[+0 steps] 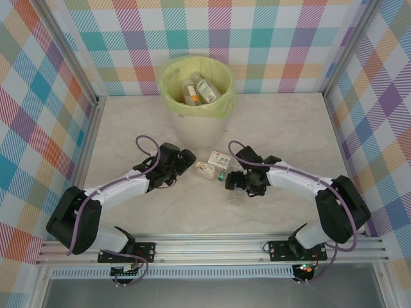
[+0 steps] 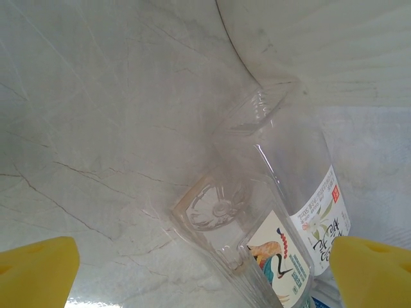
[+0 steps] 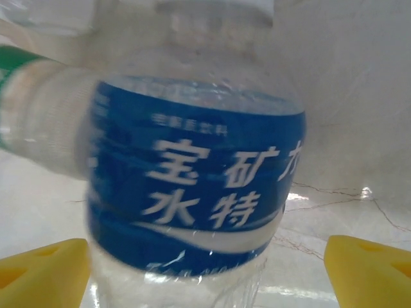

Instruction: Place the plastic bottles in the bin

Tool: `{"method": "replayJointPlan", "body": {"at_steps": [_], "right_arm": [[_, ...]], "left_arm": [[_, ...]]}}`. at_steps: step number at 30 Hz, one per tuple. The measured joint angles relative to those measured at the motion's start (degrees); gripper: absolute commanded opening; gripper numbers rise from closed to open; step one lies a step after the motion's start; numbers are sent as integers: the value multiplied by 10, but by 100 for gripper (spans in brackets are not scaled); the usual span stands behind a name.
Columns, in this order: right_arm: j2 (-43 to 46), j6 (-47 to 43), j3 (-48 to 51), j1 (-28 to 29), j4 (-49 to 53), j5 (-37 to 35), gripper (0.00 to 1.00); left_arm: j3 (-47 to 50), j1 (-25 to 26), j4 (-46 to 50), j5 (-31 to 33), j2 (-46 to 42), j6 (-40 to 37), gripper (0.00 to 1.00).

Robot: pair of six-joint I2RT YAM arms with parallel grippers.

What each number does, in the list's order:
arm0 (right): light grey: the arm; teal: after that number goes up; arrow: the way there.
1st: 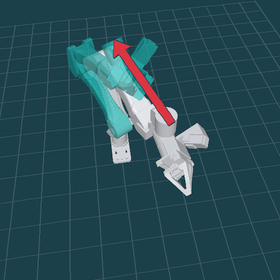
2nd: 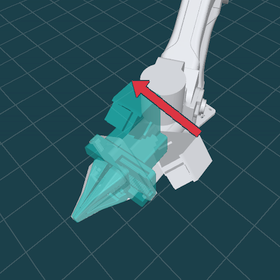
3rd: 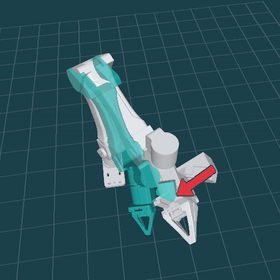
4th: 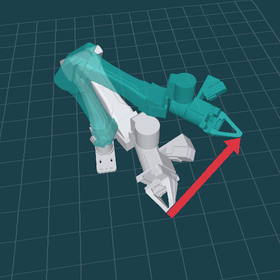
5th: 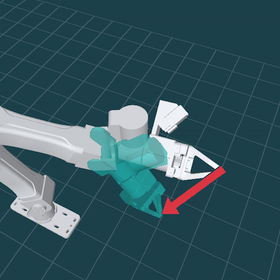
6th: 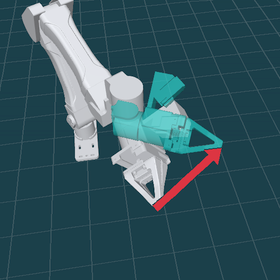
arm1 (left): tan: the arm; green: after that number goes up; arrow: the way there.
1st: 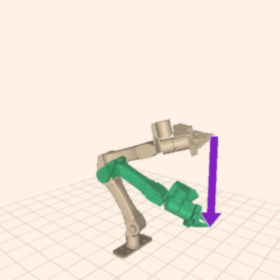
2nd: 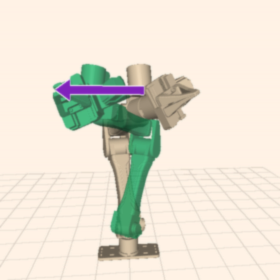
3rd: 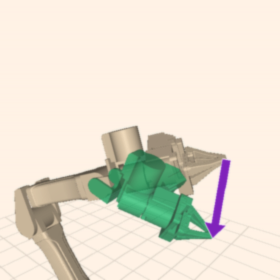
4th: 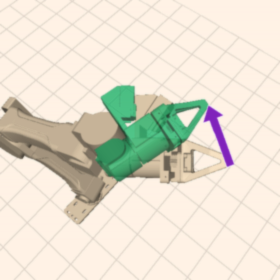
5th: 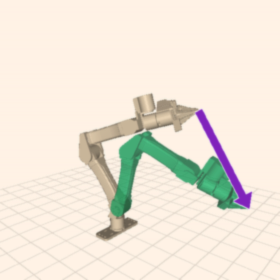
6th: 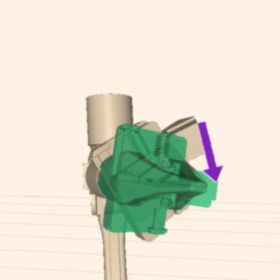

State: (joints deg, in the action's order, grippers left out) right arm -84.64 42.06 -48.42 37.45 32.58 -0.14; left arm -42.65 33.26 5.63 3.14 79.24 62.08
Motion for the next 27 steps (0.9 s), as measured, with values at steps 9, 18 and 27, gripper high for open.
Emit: {"method": "replayJointPlan", "body": {"at_steps": [9,18,27], "right_arm": [[-2,-7,57,-1,-44,2,72],[38,-32,78,-2,-50,-30,53],[175,-121,59,-3,-97,-61,48]], "left_arm": [[0,0,0,4,2,1,100],[0,0,0,5,2,3,100],[-2,5,18,15,2,16,100]]}}
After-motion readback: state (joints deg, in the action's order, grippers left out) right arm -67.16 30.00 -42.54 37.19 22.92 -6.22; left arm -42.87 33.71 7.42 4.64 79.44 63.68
